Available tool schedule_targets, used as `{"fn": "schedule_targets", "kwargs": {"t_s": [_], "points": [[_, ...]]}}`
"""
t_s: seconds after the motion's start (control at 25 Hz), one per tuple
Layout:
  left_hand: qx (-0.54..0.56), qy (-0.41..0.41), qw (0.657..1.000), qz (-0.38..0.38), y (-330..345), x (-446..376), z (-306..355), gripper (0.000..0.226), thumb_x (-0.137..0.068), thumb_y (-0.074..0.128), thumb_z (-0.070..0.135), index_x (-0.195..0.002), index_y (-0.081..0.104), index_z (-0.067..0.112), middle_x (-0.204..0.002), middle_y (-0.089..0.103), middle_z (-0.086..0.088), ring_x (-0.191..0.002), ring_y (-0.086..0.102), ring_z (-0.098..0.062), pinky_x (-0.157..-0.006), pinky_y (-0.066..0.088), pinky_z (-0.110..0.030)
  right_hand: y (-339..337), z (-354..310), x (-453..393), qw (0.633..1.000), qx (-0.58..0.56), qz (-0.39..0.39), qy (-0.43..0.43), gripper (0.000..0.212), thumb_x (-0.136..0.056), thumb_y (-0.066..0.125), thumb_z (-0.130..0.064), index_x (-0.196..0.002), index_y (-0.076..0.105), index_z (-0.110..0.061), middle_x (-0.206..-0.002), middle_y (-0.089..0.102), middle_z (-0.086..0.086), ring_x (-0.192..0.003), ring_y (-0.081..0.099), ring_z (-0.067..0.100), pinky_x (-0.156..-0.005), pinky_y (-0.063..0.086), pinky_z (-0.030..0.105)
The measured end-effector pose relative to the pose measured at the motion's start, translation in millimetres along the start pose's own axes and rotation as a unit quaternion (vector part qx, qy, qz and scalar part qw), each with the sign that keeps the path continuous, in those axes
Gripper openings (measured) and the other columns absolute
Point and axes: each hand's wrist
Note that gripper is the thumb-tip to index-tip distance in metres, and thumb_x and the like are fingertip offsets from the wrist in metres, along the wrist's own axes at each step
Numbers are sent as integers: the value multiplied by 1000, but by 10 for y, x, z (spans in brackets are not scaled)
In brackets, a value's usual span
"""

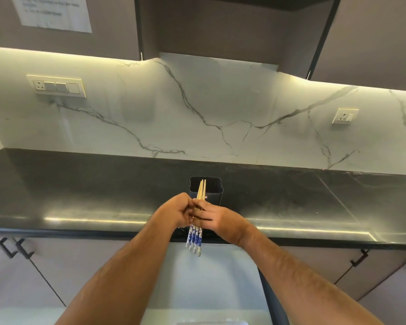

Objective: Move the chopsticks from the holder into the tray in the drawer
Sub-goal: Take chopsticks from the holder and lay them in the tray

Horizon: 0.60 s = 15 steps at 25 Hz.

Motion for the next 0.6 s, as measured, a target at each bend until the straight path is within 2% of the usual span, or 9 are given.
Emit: {"fn": "schedule_targets", "kwargs": {"t_s": [0.12,0.2,0.24,0.32,0.4,0.44,0.56,0.6], "points": [[-26,-15,1000,4,23,2,-29,31,-95,41,2,-87,70,-3,-75,69,-15,-63,69,-23,-54,58,-34,-58,-15,63,999,24,15,-40,47,-95,66,0,-140,54,-5,-139,61,15,-138,48,35,-111,45,46],[-56,-19,998,4,65,-9,-31,30,-100,43,6,-96,71,-6,-91,70,-18,-79,70,-25,-73,62,-36,-57,-32,111,998,46,6,-44,50,-96,65,-2,-143,50,-6,-139,61,16,-135,53,34,-109,48,45],[-64,-21,998,7,93,-21,-44,30,-101,44,6,-97,70,-7,-93,70,-18,-83,69,-24,-78,59,-34,-34,-55,142,998,56,9,-34,48,-96,65,-4,-142,51,-5,-138,62,16,-133,55,34,-107,50,44],[-42,-24,999,-8,145,-42,-57,29,-103,44,5,-93,69,-8,-88,69,-18,-80,67,-23,-77,57,-31,45,-101,187,998,56,30,11,39,-98,63,-9,-136,58,-4,-133,66,15,-127,61,31,-102,54,42],[-3,-36,999,-19,213,-65,-100,26,-103,44,3,-103,67,-9,-94,70,-20,-85,68,-24,-84,57,-33,104,-147,217,995,23,76,66,28,-101,59,-16,-126,66,-5,-124,71,13,-118,67,28,-95,58,40],[10,-40,999,-20,246,-75,-124,26,-103,44,3,-108,66,-9,-98,70,-20,-87,68,-25,-85,58,-34,112,-155,228,991,6,98,85,25,-101,57,-18,-120,68,-6,-119,73,12,-114,69,27,-92,60,39],[-6,-11,1000,1,324,-69,-172,24,-105,43,5,-102,64,-7,-88,66,-18,-76,66,-24,-55,60,-28,141,-149,249,987,-12,121,109,25,-99,56,-19,-115,72,-7,-113,75,10,-107,72,27,-90,61,36],[-11,-6,1000,10,337,-75,-188,24,-105,44,6,-104,64,-8,-87,66,-18,-75,65,-24,-50,59,-29,137,-157,254,986,-17,125,110,24,-99,58,-18,-115,72,-8,-112,76,10,-105,73,26,-89,60,33]]}}
Point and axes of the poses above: each hand's wrist, its own x-axis away from the middle knuckle, its own y-axis out of the palm, z = x × y
